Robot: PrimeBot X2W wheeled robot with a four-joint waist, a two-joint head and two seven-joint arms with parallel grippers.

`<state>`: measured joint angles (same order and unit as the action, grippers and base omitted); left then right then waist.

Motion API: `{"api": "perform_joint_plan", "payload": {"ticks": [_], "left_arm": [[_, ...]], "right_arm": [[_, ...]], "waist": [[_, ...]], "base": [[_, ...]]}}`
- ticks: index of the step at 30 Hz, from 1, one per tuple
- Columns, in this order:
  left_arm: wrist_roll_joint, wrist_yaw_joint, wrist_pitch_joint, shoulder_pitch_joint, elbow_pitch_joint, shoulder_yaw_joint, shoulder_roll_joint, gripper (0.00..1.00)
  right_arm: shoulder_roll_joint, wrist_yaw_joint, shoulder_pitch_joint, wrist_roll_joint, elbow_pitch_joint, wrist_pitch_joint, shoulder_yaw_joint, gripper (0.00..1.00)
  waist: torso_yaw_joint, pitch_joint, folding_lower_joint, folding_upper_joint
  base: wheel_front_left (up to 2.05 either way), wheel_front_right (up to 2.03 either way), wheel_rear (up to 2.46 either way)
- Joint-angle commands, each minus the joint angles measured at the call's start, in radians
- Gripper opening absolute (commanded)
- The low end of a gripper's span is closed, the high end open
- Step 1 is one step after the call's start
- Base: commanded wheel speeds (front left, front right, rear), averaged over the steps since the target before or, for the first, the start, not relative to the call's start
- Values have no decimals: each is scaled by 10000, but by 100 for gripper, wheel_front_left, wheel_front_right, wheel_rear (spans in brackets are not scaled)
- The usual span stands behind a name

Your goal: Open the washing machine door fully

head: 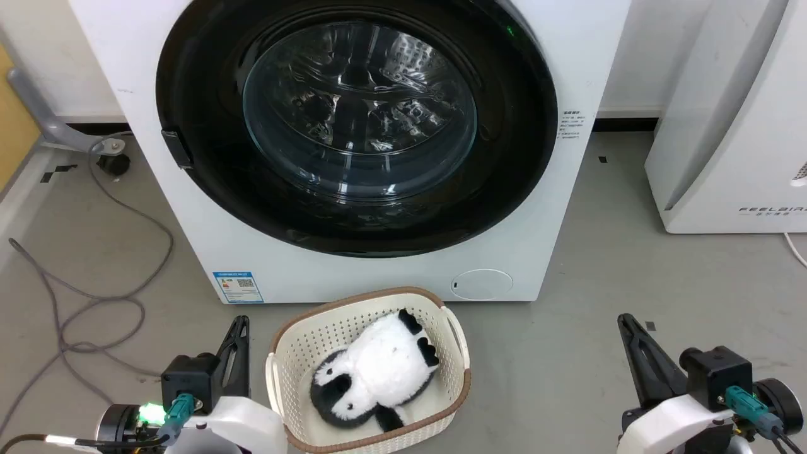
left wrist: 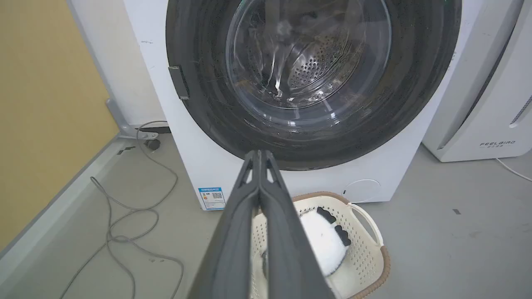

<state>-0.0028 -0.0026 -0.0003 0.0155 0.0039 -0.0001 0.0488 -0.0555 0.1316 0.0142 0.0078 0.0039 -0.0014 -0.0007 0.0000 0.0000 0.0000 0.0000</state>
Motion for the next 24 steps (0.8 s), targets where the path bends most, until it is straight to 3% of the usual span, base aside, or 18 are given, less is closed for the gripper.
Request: {"api": "perform_joint_plan", "payload": {"ticks": [1, 24], "left_arm": [[28, 26, 3, -155, -39, 1, 14, 0], [28, 26, 3, -155, -39, 1, 14, 0]], "right_arm": [[53, -9, -142, -78, -39, 14, 7, 0], [53, -9, -142, -78, -39, 14, 7, 0]], "waist": [[0, 0, 0, 0], [0, 0, 0, 0]], "base": [[0, 0, 0], [0, 0, 0]]}}
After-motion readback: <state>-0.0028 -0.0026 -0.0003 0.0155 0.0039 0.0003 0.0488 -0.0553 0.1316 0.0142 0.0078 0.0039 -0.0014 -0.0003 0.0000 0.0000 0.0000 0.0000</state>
